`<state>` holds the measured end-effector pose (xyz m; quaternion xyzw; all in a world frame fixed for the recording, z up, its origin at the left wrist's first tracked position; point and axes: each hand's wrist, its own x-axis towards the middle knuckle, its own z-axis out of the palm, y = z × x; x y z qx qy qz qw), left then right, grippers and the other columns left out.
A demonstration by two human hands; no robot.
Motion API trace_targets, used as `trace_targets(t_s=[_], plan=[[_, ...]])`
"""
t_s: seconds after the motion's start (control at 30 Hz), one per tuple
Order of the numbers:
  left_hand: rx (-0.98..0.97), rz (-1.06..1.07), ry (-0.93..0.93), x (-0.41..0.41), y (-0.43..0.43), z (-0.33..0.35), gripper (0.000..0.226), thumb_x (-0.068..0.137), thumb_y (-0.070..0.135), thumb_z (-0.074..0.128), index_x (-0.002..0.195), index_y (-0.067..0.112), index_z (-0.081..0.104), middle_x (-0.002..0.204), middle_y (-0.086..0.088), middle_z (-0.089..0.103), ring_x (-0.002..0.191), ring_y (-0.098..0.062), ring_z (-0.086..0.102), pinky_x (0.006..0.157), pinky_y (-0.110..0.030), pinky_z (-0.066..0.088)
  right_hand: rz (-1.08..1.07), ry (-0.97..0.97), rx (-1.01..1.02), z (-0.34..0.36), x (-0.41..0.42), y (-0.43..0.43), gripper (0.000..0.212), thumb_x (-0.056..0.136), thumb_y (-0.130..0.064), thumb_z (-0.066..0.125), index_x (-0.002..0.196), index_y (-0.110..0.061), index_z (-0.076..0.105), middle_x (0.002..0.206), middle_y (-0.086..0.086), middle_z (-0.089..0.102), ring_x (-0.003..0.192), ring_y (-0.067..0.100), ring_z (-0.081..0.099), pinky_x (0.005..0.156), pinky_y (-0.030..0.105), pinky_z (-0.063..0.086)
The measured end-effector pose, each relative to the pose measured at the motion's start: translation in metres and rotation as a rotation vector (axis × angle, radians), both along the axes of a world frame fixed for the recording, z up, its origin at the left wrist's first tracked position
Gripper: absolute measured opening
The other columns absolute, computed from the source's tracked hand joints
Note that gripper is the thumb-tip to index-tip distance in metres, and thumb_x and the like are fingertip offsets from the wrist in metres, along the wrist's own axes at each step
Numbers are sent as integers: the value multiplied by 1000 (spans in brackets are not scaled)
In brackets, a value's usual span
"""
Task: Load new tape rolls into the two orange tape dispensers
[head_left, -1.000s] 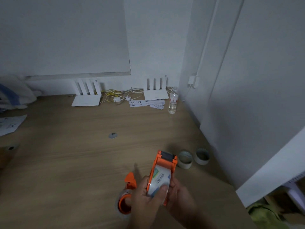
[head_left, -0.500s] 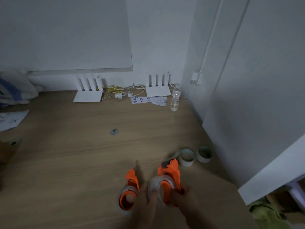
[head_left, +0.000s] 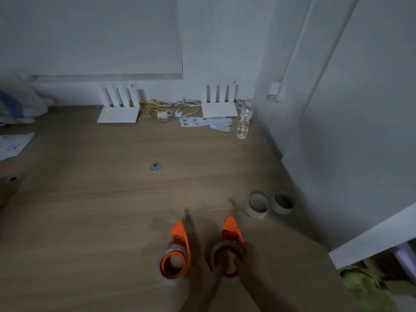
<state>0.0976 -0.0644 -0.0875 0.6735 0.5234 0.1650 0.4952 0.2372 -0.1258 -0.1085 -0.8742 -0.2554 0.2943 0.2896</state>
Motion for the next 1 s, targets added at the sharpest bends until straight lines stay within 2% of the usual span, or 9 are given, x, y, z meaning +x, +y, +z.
trace_targets(t_s=[0.1,0.2,0.33,0.47,0.6,0.7,0.8,0.9,1.0], plan=[[-31,3,98,4,3,-10,57,63,64,54,97,21,69,90,4,73,87,-11,69,67,-23,46,2,-39,-74,11,-4,4,35,66,-36,57,97,-21,61,92,6,70,87,30,67,74,41,54],[-24,2,121,4,6,-19,60,60,66,47,84,16,70,80,-1,73,76,-14,68,65,-36,50,18,-50,-118,10,-5,6,36,64,-32,55,98,-19,61,93,7,69,89,31,66,75,42,55],[-37,-17,77,4,5,-15,30,65,58,54,73,30,61,68,6,64,65,-3,58,56,-17,43,65,-114,-156,25,-9,7,31,71,-27,61,100,-17,60,97,8,69,93,31,65,76,39,53],[21,-4,35,4,4,-33,71,61,83,41,82,19,62,76,1,65,68,-14,57,53,-20,30,72,-153,-172,22,-7,8,33,75,-26,64,105,-14,59,103,12,69,97,33,64,79,38,51],[-1,25,1,1,1,-33,63,64,73,46,88,18,64,75,0,67,71,-14,64,53,-13,36,70,-123,-179,23,-7,8,33,76,-26,63,106,-13,57,105,12,67,99,33,64,79,37,51],[-9,15,11,-1,-4,-32,68,65,71,45,100,17,63,88,-3,70,79,-17,65,59,-22,40,49,-89,-172,26,-8,5,38,78,-26,64,113,-12,56,111,13,67,104,33,63,83,38,51],[-41,36,21,-5,-6,-23,52,70,58,50,107,21,59,98,-2,70,89,-20,67,75,-36,52,10,-78,-157,33,-16,2,55,81,-24,65,130,-8,49,126,16,60,118,34,55,93,37,45],[-52,38,11,-9,-8,-22,38,76,44,56,109,26,59,102,5,71,94,-13,67,83,-35,55,-23,-59,-104,44,-29,-2,65,80,-21,67,138,-8,42,133,18,53,123,35,50,99,36,42],[-75,72,-64,-16,-12,-20,43,73,49,55,111,28,59,106,5,71,96,-11,67,86,-37,56,-57,-78,17,55,-40,-7,60,76,-19,68,132,-8,49,127,19,55,116,36,53,95,34,43]])
